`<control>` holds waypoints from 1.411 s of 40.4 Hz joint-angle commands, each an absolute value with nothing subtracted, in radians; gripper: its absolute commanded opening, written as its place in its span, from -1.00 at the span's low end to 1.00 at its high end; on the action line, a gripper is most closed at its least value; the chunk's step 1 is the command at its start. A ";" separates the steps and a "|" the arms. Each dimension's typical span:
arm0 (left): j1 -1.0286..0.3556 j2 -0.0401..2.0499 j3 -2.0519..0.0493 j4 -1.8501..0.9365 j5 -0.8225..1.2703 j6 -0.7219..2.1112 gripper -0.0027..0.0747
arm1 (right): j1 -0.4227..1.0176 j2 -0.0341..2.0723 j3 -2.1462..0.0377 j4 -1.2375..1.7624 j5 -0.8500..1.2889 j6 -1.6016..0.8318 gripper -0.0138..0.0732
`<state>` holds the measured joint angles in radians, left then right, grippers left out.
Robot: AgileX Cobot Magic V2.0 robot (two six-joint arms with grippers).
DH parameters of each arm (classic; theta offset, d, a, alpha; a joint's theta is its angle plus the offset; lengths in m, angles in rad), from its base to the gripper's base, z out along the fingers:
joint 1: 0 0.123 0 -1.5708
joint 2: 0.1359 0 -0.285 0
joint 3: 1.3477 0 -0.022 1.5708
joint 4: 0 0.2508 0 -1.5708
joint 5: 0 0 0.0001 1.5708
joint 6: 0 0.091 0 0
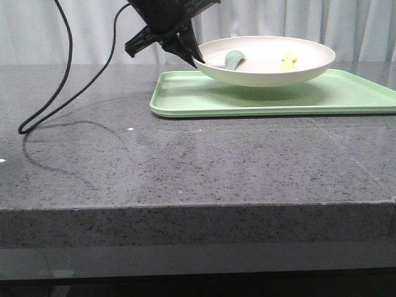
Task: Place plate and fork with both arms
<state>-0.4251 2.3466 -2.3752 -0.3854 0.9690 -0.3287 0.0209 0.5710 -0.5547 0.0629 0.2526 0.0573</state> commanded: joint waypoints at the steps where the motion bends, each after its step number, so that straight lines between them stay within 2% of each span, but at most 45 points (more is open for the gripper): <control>1: -0.442 2.271 -2.411 -0.422 0.898 -0.349 -0.96 | 0.017 0.578 -0.583 0.062 0.170 0.047 0.80; 5: -0.445 2.271 -2.411 -0.412 0.898 -0.351 -0.88 | 0.017 0.578 -0.583 0.062 0.170 0.047 0.80; 16: -0.445 2.271 -2.411 -0.407 0.898 -0.349 -0.46 | 0.017 0.578 -0.583 0.062 0.169 0.047 0.80; 21: -0.440 2.267 -2.415 -0.407 0.921 -0.320 -0.38 | 0.017 0.578 -0.583 0.062 0.169 0.047 0.80; 31: -0.393 2.241 -2.556 -0.403 1.162 -0.153 -0.43 | 0.017 0.578 -0.583 0.062 0.169 0.047 0.80; 35: -0.391 2.241 -2.630 -0.337 1.273 -0.149 -0.69 | 0.017 0.578 -0.583 0.062 0.169 0.047 0.80; 38: -0.397 2.231 -2.639 -0.317 1.273 -0.126 -0.96 | 0.017 0.578 -0.583 0.062 0.171 0.047 0.80; 48: -0.413 2.134 -2.606 -0.255 1.273 -0.098 -0.98 | 0.017 0.578 -0.583 0.062 0.171 0.047 0.80; 57: -0.413 1.939 -2.295 -0.057 1.273 -0.109 -0.98 | 0.017 0.578 -0.583 0.062 0.171 0.047 0.80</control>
